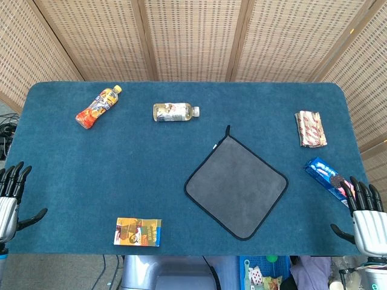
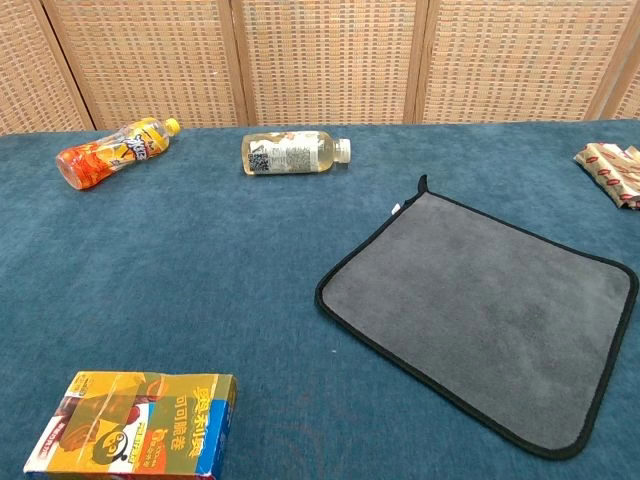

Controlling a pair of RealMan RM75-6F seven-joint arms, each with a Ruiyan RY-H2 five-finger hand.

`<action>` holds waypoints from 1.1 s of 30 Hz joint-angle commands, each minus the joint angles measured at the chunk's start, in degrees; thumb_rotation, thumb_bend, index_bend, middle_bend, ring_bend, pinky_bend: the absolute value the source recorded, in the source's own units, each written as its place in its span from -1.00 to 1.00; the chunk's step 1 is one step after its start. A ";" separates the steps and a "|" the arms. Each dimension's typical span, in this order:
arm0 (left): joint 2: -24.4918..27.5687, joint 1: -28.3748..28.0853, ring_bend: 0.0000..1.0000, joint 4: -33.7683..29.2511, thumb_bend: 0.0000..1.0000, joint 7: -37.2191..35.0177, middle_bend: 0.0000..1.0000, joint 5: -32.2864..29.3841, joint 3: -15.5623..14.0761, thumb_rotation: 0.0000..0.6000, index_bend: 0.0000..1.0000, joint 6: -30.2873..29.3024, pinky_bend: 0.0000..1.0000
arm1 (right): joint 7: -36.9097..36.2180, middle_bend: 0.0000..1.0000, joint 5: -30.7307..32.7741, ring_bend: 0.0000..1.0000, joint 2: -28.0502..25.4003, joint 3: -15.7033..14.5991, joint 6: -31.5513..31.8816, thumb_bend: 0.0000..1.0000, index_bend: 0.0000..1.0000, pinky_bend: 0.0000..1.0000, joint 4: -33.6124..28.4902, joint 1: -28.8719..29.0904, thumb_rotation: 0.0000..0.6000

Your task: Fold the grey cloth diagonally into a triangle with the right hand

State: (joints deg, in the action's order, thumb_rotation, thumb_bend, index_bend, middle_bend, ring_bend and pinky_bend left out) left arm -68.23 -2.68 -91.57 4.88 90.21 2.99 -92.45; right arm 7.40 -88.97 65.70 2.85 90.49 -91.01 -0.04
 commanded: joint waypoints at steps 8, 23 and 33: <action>0.01 0.02 -1.00 0.08 -0.70 -0.20 -1.00 -0.04 0.00 1.00 -1.00 0.00 -1.00 | 0.00 -1.00 -0.01 -1.00 -0.01 -0.01 -0.03 -1.00 -1.00 -1.00 -0.02 0.00 1.00; 0.07 -0.28 -1.00 0.26 -0.69 -0.95 -1.00 -0.45 0.27 1.00 -1.00 0.48 -1.00 | 0.70 -1.00 -0.73 -1.00 -0.01 -0.24 0.12 -1.00 -1.00 -1.00 -0.83 0.04 1.00; 0.03 -0.32 -1.00 0.03 -0.70 -0.71 -1.00 -0.31 0.13 1.00 -1.00 0.55 -1.00 | 1.65 -1.00 -2.79 -1.00 0.65 -1.37 0.25 -1.00 -1.00 -1.00 -1.64 0.02 1.00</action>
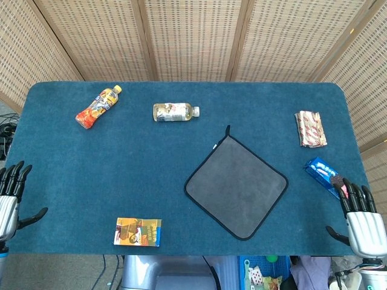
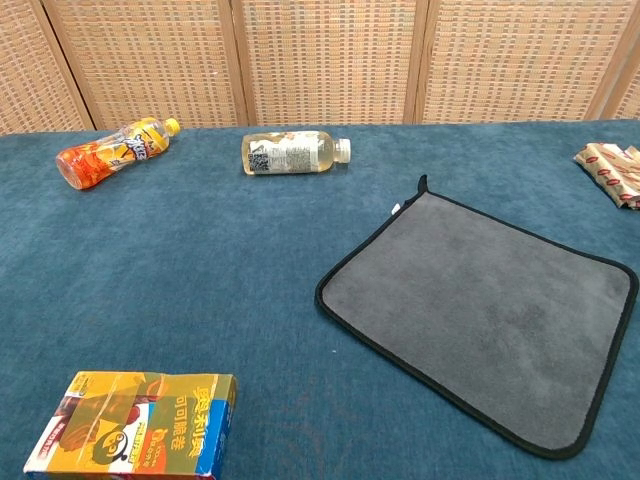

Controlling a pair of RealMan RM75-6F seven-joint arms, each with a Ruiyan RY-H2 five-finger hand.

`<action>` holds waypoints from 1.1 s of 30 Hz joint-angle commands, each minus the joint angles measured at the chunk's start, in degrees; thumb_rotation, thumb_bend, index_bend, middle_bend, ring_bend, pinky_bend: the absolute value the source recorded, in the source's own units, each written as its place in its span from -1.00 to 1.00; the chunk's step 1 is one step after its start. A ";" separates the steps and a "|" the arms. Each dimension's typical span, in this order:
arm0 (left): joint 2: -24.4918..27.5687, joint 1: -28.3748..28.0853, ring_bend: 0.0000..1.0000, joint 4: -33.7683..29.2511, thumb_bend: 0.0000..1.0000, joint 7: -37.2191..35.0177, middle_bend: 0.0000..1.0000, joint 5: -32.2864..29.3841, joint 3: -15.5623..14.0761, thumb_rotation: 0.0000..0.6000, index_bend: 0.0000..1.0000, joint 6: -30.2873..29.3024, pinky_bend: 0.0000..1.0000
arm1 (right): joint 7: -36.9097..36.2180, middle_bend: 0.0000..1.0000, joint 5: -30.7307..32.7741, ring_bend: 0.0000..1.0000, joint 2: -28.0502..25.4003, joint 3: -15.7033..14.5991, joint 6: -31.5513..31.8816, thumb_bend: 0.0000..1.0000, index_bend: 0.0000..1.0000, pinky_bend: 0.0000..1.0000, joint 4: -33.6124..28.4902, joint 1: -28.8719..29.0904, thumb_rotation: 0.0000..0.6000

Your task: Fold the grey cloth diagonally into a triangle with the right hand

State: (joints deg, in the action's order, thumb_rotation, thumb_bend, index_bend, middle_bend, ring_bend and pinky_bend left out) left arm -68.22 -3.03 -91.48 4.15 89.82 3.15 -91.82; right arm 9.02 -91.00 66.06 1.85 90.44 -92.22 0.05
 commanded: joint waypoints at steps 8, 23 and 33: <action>0.35 0.28 -1.00 -0.31 -0.69 -0.58 -1.00 -0.06 0.13 1.00 -1.00 -0.61 -1.00 | 0.55 -1.00 -6.83 -1.00 3.11 -2.64 2.61 -1.00 -0.64 -1.00 -0.85 -0.54 1.00; 0.41 0.29 -1.00 -0.45 -0.70 -0.61 -1.00 0.49 -0.07 1.00 -1.00 -0.76 -1.00 | 4.75 -1.00 -12.89 -1.00 11.52 -7.02 -0.74 -1.00 -0.52 -1.00 1.03 -0.21 1.00; 0.22 0.20 -1.00 -0.48 -0.69 -0.17 -1.00 0.67 -0.16 1.00 -1.00 -0.66 -1.00 | 7.18 -1.00 -13.48 -1.00 14.73 -8.11 -4.27 -1.00 -0.52 -1.00 1.17 0.72 1.00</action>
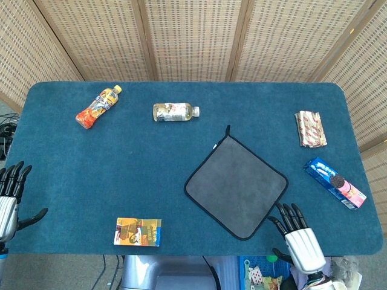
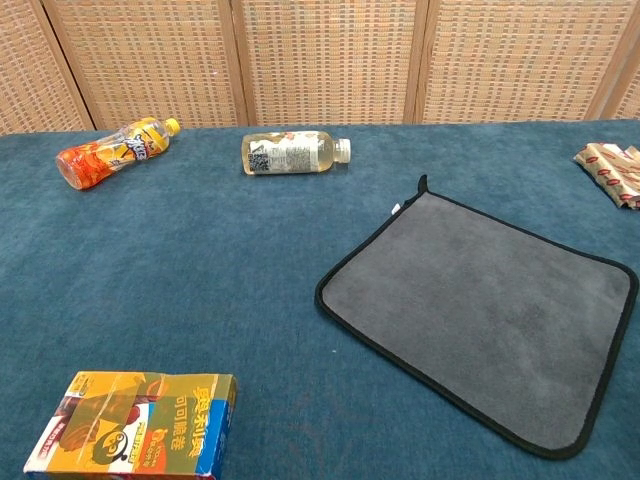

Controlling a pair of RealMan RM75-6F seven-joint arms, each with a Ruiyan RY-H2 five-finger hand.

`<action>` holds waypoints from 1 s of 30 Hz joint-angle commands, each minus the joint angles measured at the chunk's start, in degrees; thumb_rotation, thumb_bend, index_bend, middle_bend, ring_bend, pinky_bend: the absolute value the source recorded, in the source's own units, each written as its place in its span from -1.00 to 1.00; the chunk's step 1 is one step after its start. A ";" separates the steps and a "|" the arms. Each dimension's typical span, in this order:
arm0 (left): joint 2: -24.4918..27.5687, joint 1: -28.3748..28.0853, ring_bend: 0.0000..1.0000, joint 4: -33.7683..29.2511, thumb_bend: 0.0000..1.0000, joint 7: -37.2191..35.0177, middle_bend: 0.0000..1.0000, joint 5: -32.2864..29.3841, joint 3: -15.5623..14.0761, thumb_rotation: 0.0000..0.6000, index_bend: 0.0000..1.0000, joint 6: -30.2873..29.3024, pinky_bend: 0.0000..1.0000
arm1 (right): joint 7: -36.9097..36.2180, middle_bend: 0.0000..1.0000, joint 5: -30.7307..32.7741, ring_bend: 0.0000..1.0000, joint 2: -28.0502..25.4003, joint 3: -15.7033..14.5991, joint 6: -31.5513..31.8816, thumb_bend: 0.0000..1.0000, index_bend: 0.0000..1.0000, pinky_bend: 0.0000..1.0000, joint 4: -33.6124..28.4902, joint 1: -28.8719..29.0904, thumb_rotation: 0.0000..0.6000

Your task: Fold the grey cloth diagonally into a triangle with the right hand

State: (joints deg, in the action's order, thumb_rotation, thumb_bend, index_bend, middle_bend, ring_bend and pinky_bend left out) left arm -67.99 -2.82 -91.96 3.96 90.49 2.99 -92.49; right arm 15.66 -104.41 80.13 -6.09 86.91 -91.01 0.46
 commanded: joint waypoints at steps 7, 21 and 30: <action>-0.05 -0.06 -1.00 0.05 -0.69 0.02 -1.00 0.01 -0.01 1.00 -1.00 0.09 -1.00 | 2.29 -1.00 0.75 -1.00 3.64 -0.09 -3.92 -1.00 -0.52 -1.00 -0.37 1.39 1.00; -0.39 -0.32 -1.00 0.36 -0.70 0.46 -1.00 -0.21 -0.04 1.00 -1.00 0.69 -1.00 | 3.26 -1.00 4.59 -1.00 8.05 1.65 -8.56 -1.00 -0.73 -1.00 1.93 3.44 1.00; -0.59 -0.46 -1.00 0.39 -0.70 0.93 -1.00 -0.19 -0.13 1.00 -1.00 0.99 -1.00 | 2.82 -1.00 5.26 -1.00 9.10 1.43 -9.32 -1.00 -0.87 -1.00 2.88 3.96 1.00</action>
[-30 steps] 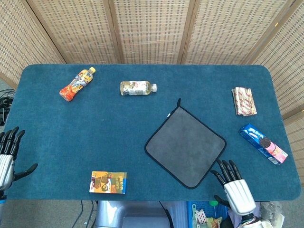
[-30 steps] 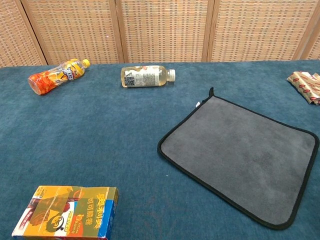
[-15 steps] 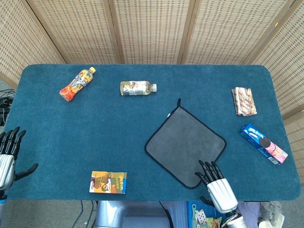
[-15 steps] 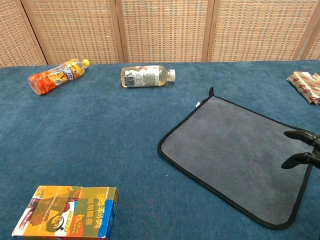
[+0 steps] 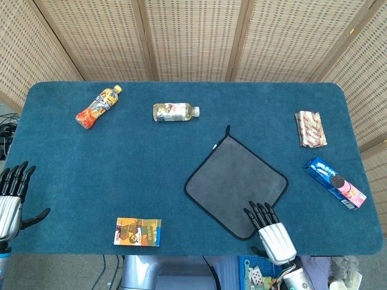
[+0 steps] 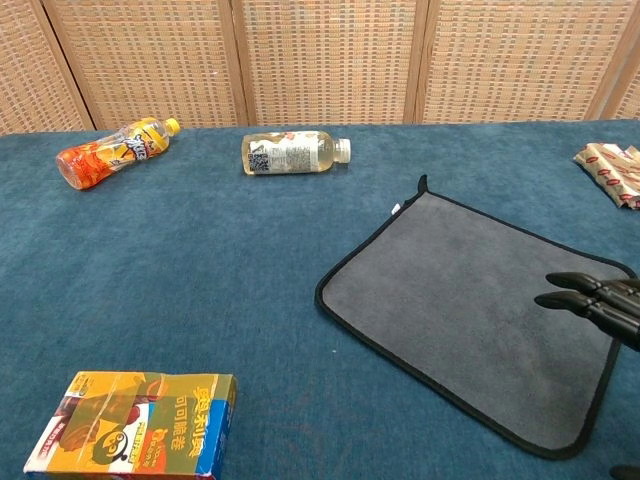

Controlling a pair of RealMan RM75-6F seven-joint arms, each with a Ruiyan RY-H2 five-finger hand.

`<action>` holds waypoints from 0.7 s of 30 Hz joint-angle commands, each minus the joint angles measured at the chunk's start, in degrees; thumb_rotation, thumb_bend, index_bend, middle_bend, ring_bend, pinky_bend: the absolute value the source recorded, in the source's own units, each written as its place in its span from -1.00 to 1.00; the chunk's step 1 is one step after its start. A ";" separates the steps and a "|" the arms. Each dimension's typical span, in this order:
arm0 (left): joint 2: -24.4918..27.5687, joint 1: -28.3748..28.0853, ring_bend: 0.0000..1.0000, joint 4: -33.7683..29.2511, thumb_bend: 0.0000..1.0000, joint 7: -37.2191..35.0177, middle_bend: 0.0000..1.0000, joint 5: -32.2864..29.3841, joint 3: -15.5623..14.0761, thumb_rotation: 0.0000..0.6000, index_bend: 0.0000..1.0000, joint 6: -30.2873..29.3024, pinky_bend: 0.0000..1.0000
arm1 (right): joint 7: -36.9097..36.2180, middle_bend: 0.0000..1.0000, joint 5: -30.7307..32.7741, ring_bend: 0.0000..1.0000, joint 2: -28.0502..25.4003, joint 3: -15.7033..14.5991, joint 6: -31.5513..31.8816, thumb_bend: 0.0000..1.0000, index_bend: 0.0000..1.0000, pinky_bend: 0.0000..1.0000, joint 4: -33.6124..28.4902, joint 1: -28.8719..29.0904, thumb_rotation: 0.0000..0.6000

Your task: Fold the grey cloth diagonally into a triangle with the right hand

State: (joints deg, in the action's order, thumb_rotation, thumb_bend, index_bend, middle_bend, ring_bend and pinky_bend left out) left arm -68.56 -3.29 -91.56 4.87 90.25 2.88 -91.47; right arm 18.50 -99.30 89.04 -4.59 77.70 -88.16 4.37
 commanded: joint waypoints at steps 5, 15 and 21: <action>0.01 0.04 -1.00 -0.04 -0.70 -0.11 -1.00 -0.03 -0.01 1.00 -1.00 -0.07 -1.00 | -0.09 -1.00 0.71 -1.00 1.06 -0.06 -0.58 -1.00 -0.87 -1.00 -0.01 0.30 1.00; 0.08 0.10 -1.00 0.05 -0.70 -0.43 -1.00 -0.21 0.13 1.00 -1.00 -0.26 -1.00 | 0.12 -1.00 2.98 -1.00 3.18 0.75 -2.34 -1.00 -0.87 -1.00 1.28 1.13 1.00; -0.08 -0.06 -1.00 0.08 -0.70 -0.11 -1.00 -0.23 0.08 1.00 -1.00 0.07 -1.00 | -0.11 -1.00 4.13 -1.00 4.19 1.19 -2.91 -1.00 -0.87 -1.00 2.15 1.60 1.00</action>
State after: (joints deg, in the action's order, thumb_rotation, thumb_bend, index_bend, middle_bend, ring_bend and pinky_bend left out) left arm -68.63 -3.34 -91.47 4.74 90.01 2.97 -91.41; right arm 18.43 -95.27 93.13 -3.42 74.86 -86.11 5.91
